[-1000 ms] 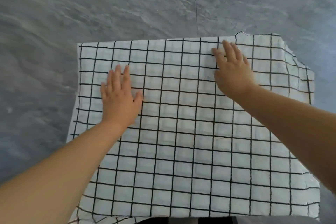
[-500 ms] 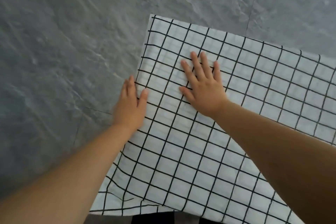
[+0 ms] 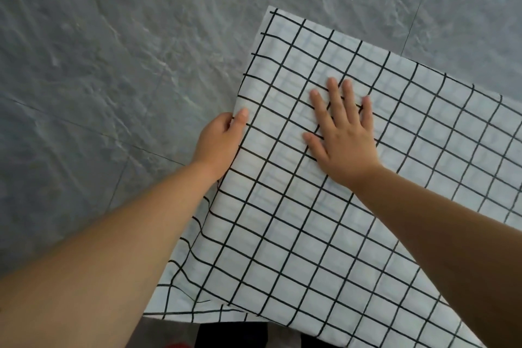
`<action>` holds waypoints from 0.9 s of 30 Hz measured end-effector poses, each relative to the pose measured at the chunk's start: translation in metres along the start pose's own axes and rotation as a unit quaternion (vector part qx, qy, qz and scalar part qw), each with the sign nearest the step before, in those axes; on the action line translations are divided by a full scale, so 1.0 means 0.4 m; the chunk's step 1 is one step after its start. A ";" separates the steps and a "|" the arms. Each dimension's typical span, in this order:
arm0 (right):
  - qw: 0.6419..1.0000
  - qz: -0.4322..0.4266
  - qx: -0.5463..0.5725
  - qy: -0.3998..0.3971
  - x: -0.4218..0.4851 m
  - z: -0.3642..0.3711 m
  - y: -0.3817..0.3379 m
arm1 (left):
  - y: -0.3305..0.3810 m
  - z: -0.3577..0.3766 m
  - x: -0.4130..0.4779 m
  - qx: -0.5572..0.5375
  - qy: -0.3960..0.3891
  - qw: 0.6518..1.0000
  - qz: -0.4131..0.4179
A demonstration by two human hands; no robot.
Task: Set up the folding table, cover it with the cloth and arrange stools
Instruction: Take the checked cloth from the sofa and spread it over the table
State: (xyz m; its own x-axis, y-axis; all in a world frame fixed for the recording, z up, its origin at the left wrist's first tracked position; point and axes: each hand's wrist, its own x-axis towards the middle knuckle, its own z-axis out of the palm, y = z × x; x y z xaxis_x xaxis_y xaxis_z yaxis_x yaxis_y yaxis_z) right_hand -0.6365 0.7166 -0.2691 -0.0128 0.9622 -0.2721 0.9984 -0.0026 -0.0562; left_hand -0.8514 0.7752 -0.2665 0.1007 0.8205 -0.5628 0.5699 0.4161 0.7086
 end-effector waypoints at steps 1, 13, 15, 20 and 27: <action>1.000 0.000 0.002 0.002 0.000 0.001 0.000 | -0.005 0.001 -0.005 0.012 0.012 1.000 0.017; 1.000 0.001 -0.002 0.007 0.000 0.004 0.001 | -0.011 -0.004 -0.031 0.027 0.087 0.994 0.060; 1.000 0.001 0.004 0.006 0.001 0.003 0.002 | -0.010 -0.006 -0.030 0.013 0.079 0.995 0.061; 1.000 -0.016 0.007 -0.006 0.000 -0.005 -0.006 | -0.019 -0.016 -0.047 0.002 0.105 0.992 0.069; 0.998 -0.054 0.008 -0.008 -0.020 0.004 -0.066 | -0.086 -0.051 -0.095 0.016 0.130 0.990 0.043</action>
State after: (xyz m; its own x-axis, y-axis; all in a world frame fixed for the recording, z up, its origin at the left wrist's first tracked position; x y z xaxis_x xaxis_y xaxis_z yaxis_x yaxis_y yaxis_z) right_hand -0.6628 0.7086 -0.2670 -0.1218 0.9526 -0.2786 0.9900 0.0967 -0.1023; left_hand -0.8914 0.7377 -0.2609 -0.0618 0.9273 -0.3691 0.5946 0.3313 0.7326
